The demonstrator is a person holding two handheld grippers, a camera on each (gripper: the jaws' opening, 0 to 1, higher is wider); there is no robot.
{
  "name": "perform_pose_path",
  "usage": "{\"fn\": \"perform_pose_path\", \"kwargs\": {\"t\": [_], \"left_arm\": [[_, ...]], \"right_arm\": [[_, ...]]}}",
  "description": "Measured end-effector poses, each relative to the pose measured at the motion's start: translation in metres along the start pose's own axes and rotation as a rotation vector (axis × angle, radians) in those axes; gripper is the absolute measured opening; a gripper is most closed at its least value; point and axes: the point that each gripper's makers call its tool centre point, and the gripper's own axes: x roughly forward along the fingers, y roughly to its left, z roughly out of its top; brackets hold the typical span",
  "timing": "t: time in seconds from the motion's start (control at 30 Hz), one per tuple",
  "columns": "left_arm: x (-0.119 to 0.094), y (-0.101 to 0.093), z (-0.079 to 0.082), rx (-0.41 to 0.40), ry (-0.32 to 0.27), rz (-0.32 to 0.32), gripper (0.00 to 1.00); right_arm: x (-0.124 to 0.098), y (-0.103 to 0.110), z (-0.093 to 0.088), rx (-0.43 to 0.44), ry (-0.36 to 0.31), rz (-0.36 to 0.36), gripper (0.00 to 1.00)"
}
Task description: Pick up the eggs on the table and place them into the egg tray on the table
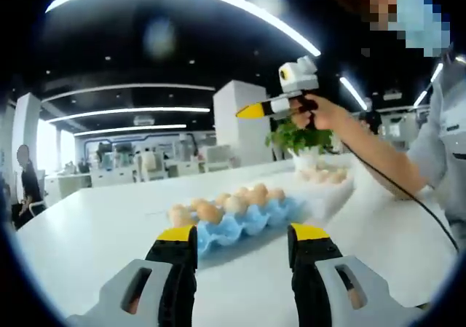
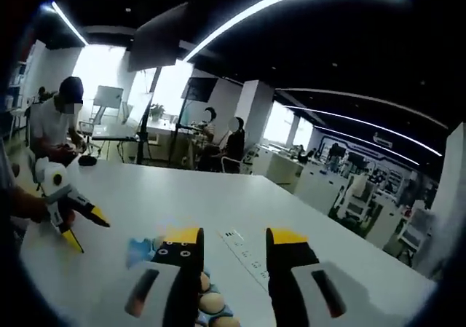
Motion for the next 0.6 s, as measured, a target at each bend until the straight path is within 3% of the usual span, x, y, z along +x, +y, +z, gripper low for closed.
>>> {"fn": "perform_pose_path", "kwargs": {"t": [0.33,0.5,0.6], "left_arm": [[-0.001,0.0,0.002,-0.006,-0.008,-0.005,0.5],[-0.001,0.0,0.002,-0.009,-0.009,-0.007,0.51],[-0.001,0.0,0.002,-0.009,-0.009,-0.006,0.51]], "right_arm": [[-0.022,-0.014,-0.017,0.011,0.066,-0.021,0.39],[-0.032,-0.024,-0.024,-0.002,0.104,-0.06,0.4],[-0.038,-0.032,-0.024,-0.021,0.109,-0.093,0.46]]}}
